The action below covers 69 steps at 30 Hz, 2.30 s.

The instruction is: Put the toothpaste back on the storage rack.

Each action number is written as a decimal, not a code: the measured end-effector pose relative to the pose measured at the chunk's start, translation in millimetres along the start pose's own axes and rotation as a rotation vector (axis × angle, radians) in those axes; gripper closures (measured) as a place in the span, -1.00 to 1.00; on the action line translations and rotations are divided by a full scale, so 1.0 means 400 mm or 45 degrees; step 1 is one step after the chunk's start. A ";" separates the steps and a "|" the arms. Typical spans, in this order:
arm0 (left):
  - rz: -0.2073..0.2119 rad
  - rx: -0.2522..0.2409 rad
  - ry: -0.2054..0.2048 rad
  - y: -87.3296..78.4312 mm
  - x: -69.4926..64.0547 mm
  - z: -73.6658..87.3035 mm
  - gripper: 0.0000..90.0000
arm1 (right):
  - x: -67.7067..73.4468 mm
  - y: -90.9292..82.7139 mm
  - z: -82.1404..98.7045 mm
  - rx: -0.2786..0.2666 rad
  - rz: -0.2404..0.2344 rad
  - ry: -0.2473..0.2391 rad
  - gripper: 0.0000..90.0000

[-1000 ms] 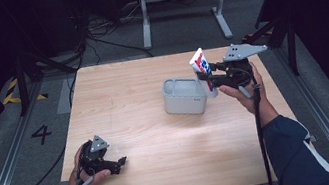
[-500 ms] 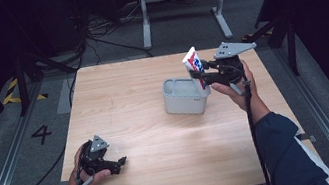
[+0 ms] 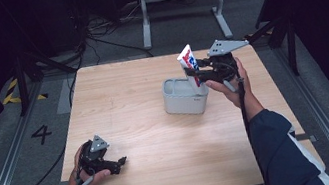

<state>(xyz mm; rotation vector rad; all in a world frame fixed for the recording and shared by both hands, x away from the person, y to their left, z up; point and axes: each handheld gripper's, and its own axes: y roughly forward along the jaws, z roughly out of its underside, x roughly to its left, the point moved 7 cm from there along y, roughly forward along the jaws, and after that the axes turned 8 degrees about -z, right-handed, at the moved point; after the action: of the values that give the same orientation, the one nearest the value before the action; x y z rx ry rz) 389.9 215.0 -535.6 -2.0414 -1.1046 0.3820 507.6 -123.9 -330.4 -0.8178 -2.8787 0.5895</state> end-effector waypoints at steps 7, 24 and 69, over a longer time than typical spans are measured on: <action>0.000 0.000 0.003 0.000 0.000 0.000 -0.98 | -0.002 0.011 -0.006 -0.007 -0.007 0.003 0.37; 0.001 0.002 0.002 0.000 0.000 0.000 -0.98 | 0.000 0.065 -0.022 0.011 -0.037 -0.005 0.37; -0.004 -0.005 0.015 0.000 0.003 -0.001 -0.98 | -0.036 0.130 0.083 0.086 -0.070 0.033 0.34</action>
<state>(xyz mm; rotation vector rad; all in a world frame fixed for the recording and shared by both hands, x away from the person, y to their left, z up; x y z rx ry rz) 390.9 215.5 -535.3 -2.0432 -1.1019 0.3658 538.9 -102.1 -381.0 -0.7293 -2.8305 0.6612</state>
